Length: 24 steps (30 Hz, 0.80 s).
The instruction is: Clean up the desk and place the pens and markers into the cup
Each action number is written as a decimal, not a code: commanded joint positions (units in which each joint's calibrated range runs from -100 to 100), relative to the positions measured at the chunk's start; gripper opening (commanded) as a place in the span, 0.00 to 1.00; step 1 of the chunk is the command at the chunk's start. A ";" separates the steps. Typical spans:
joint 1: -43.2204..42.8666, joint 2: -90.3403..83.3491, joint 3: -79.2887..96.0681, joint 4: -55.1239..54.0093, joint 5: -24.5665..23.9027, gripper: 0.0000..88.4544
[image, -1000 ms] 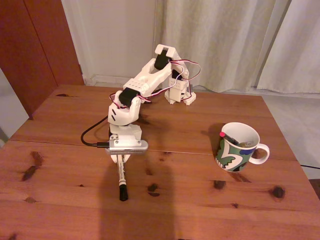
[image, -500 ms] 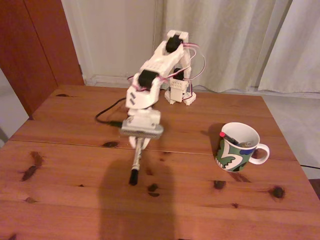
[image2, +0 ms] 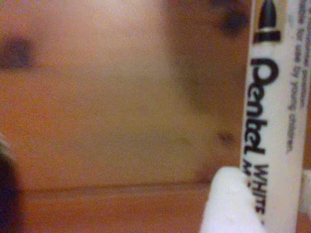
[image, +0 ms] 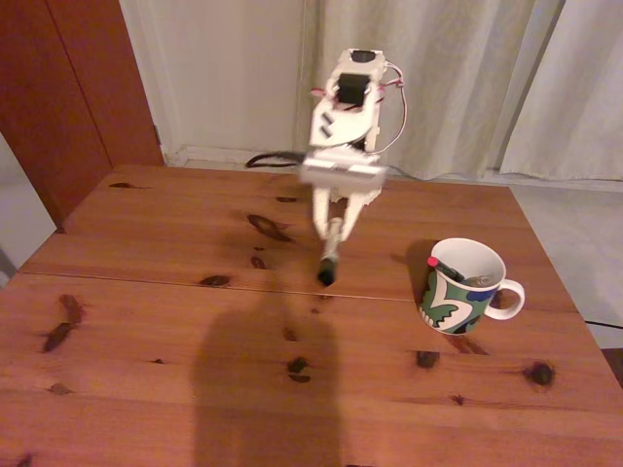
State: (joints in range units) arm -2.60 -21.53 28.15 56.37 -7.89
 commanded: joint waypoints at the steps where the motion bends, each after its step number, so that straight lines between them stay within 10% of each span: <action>1: -3.47 -5.24 -0.20 -7.21 -3.01 0.01; 24: -15.93 -6.07 14.05 -46.60 -6.20 0.01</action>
State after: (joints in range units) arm -17.71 -24.32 41.06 14.81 -13.80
